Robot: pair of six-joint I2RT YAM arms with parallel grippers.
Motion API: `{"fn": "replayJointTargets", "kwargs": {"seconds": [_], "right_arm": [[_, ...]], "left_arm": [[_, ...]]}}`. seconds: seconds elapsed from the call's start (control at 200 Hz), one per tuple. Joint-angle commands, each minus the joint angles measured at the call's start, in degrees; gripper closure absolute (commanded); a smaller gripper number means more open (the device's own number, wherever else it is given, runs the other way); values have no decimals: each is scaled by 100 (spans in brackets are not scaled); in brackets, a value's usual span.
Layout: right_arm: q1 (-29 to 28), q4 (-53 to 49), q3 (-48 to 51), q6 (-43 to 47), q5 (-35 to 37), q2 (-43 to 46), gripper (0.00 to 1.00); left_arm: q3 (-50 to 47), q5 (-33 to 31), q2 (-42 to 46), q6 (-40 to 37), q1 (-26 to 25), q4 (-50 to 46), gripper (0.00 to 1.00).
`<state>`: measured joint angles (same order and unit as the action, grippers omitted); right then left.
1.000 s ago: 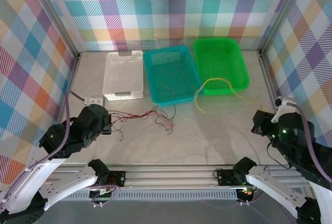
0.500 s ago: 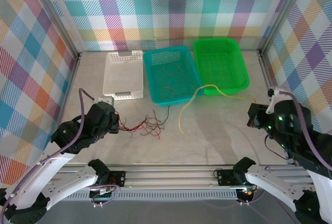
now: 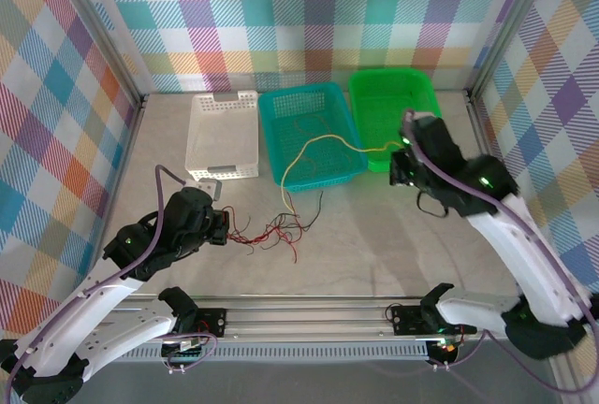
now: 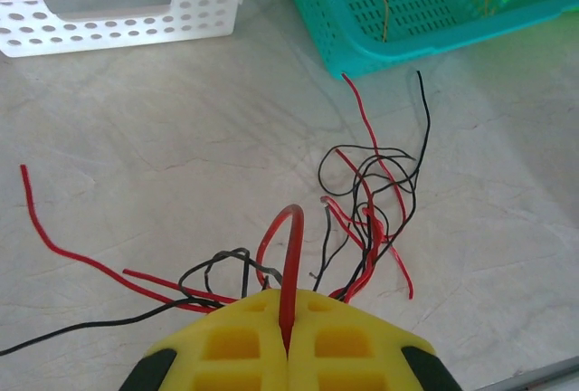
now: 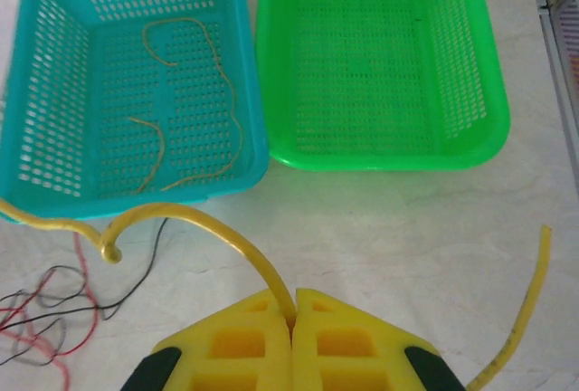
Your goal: Untangle the cables
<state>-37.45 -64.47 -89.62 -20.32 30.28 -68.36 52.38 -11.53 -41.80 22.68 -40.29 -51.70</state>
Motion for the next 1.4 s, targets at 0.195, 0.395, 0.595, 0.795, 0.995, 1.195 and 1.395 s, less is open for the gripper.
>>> {"fn": "replayJointTargets", "kwargs": {"seconds": [0.195,0.395,0.595,0.795,0.995,1.195,1.395], "right_arm": [[197,277,-1157,863,757,-1634,100],[273,64,-2155,1100,961,-2720,100],[282,-61,-2826,1462,1600,-3585,100],[331,-93,-3303,1692,1849,-4186,100],[220,-292,-3710,1645,1845,-4841,100],[-72,-261,-3784,1541,1713,-5399,100],[-300,-460,-4273,1470,1517,-6095,100]], "left_arm": [[-93,137,93,-123,54,256,100],[-105,156,84,-144,49,275,100],[-114,131,67,-166,50,275,100],[-112,125,49,-193,53,284,100],[-103,104,33,-214,61,292,100],[-96,102,3,-224,58,286,100],[-103,107,-3,-221,57,284,100]]}}
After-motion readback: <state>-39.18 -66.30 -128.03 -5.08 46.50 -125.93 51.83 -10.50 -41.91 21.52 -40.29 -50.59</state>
